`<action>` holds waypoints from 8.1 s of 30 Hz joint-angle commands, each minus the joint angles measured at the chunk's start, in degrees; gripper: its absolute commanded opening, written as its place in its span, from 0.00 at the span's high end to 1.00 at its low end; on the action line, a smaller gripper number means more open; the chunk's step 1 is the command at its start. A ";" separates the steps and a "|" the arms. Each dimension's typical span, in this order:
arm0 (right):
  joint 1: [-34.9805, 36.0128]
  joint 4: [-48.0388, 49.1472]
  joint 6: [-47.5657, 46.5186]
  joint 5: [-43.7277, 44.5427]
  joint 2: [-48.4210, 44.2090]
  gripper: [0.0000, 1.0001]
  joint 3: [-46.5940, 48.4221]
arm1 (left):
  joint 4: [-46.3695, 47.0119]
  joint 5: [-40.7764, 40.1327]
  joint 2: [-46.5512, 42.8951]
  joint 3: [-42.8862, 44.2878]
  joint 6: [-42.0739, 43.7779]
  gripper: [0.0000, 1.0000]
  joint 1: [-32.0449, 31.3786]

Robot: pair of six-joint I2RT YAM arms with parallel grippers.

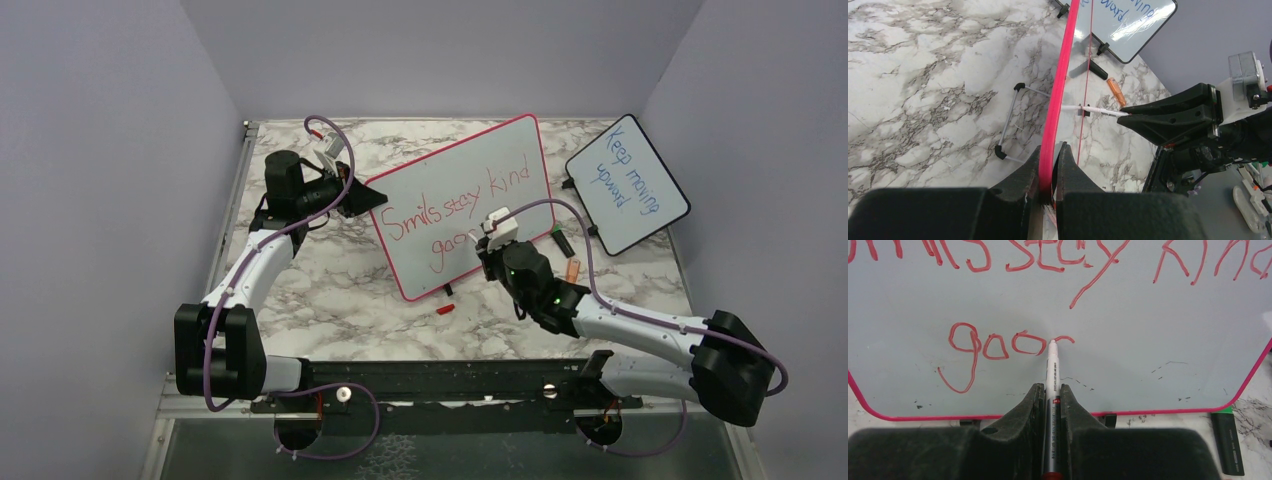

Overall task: Write a sentence on the whiteboard
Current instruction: Write a sentence on the whiteboard, then close the whiteboard marker at the center of the board.

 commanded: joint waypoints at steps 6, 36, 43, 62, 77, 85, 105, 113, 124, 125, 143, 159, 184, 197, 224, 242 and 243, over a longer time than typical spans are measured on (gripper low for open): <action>-0.20 -6.90 2.03 -2.74 -0.45 0.99 -0.18 | -6.61 -10.04 2.79 -1.30 8.26 1.00 -0.83; -2.55 2.59 -1.08 4.43 -1.11 0.99 2.29 | -6.70 -10.04 2.68 -1.30 8.35 1.00 -0.90; -2.94 4.12 -3.26 4.04 -0.04 0.99 3.77 | -6.70 -10.04 2.70 -1.31 8.44 1.00 -0.90; -3.45 -3.78 2.01 -1.69 0.91 0.99 2.65 | -6.78 -10.04 2.67 -1.09 8.44 1.00 -0.88; -3.40 -8.28 4.15 -1.66 -1.11 0.99 -0.94 | -6.78 -10.21 2.69 -1.22 8.53 1.00 -0.95; -3.37 -6.44 3.67 2.46 -3.33 0.99 -0.90 | -7.04 -10.47 2.59 -1.21 8.70 1.00 -0.90; -5.10 3.05 5.04 3.59 -2.34 0.99 -2.84 | -7.05 -10.47 2.71 -1.12 8.79 1.00 -0.91; -5.56 2.55 6.32 1.94 0.80 0.99 -2.40 | -7.05 -10.25 2.88 -0.97 8.79 1.00 -0.93; -5.62 -6.38 6.69 4.27 -9.53 0.99 -1.82 | -7.05 -11.77 2.03 -0.94 8.27 1.00 -0.85; -5.61 -7.29 6.88 4.38 -10.88 0.99 -1.78 | -7.05 -11.87 2.00 -0.92 8.22 1.00 -0.84; -5.57 -24.44 8.41 4.57 -25.49 0.99 5.12 | -12.81 -19.03 -8.37 2.10 10.21 0.28 -1.00; -5.57 -29.72 11.76 2.00 -33.91 0.99 3.40 | -20.76 -27.73 -27.95 -6.60 8.54 0.01 -14.77; -5.58 -25.52 14.52 -2.20 -40.58 0.99 -5.20 | -13.70 -59.08 -6.25 -12.44 -1.23 0.25 -56.90; -5.58 -25.88 14.30 -1.52 -43.53 0.99 -5.65 | -19.09 -59.04 10.01 -3.50 4.51 0.56 -56.03; -5.56 -25.34 14.17 -1.43 -43.20 0.99 -6.16 | -24.45 -52.56 16.14 -2.86 6.03 0.99 -56.00; -5.58 -23.04 17.51 -13.62 -39.40 0.99 -5.16 | -22.77 -58.64 -3.71 -5.47 13.69 1.00 -56.00; -5.61 -22.55 17.74 -15.13 -39.02 0.99 -4.97 | -23.09 -58.90 -5.29 -5.53 15.44 1.00 -56.00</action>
